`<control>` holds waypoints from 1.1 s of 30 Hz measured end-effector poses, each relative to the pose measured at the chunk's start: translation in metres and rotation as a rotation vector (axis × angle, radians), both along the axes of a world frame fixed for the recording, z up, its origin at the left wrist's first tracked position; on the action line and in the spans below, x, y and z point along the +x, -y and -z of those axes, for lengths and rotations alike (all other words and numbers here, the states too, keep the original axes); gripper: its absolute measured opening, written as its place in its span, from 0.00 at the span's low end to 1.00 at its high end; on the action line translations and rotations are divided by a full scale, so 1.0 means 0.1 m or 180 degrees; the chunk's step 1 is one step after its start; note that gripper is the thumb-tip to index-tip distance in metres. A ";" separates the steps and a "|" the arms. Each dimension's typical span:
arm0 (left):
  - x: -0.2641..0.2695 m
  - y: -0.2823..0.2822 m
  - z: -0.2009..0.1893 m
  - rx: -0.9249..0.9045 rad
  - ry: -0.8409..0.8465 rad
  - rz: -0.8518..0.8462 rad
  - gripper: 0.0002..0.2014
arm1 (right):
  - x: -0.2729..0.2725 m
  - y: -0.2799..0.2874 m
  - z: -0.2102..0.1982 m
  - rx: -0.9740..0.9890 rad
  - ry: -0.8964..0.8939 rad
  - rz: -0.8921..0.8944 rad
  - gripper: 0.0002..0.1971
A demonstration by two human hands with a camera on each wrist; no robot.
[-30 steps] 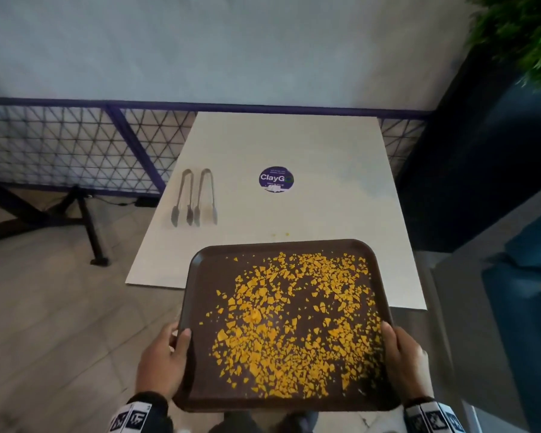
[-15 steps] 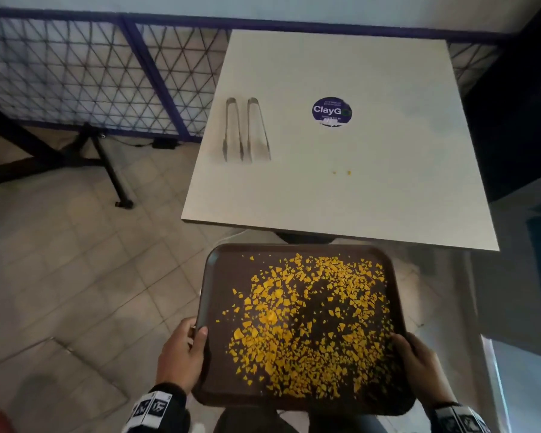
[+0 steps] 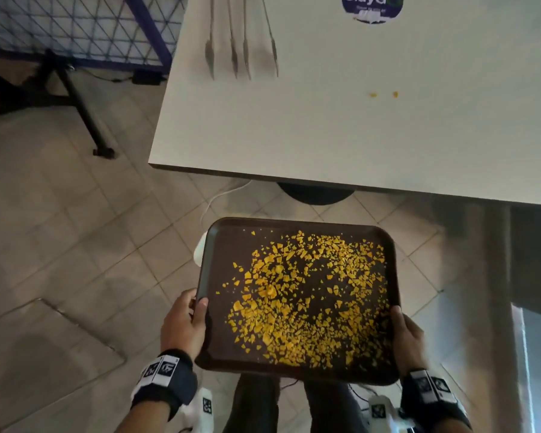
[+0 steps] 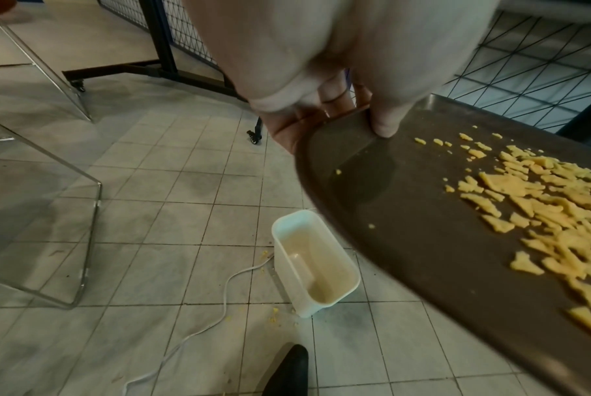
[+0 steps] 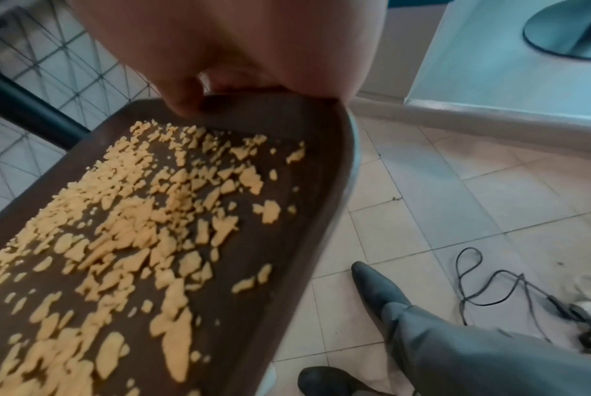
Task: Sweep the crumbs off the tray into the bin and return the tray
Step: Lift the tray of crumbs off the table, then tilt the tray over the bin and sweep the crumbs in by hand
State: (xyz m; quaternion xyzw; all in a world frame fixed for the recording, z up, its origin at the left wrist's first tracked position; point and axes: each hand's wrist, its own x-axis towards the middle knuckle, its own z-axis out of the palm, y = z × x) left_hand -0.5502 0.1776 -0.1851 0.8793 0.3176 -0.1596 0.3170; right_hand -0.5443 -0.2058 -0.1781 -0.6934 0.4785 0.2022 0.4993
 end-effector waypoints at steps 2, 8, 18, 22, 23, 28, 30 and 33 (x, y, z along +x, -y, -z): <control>0.14 0.02 0.34 0.0033 0.0071 -0.0003 0.14 | 0.14 -0.01 0.30 0.0013 0.0049 0.0021 0.18; 0.52 0.07 1.33 0.0063 0.0342 0.0004 0.14 | 0.50 0.05 1.27 -0.0122 0.0237 -0.0032 0.21; 0.99 0.09 2.43 0.0015 0.0993 0.0201 0.09 | 0.88 0.14 2.47 -0.0272 0.0672 -0.0106 0.29; 1.11 0.12 2.68 -0.0062 0.1151 0.0158 0.09 | 0.98 0.23 2.66 -0.0217 0.0840 -0.0135 0.31; 1.13 0.14 2.71 -0.0097 0.1191 0.0146 0.10 | 1.00 0.24 2.67 -0.0181 0.0870 -0.0133 0.27; 1.09 0.15 2.76 -0.0085 0.1353 0.0170 0.09 | 0.95 0.29 2.68 -0.0155 0.0890 -0.0192 0.25; 1.06 0.13 2.75 -0.0046 0.1349 0.0203 0.09 | 0.89 0.28 2.64 -0.0201 0.0887 -0.0189 0.25; 0.99 0.10 2.71 0.0235 0.1253 0.0355 0.12 | 0.78 0.25 2.51 -0.0361 0.0923 -0.0270 0.25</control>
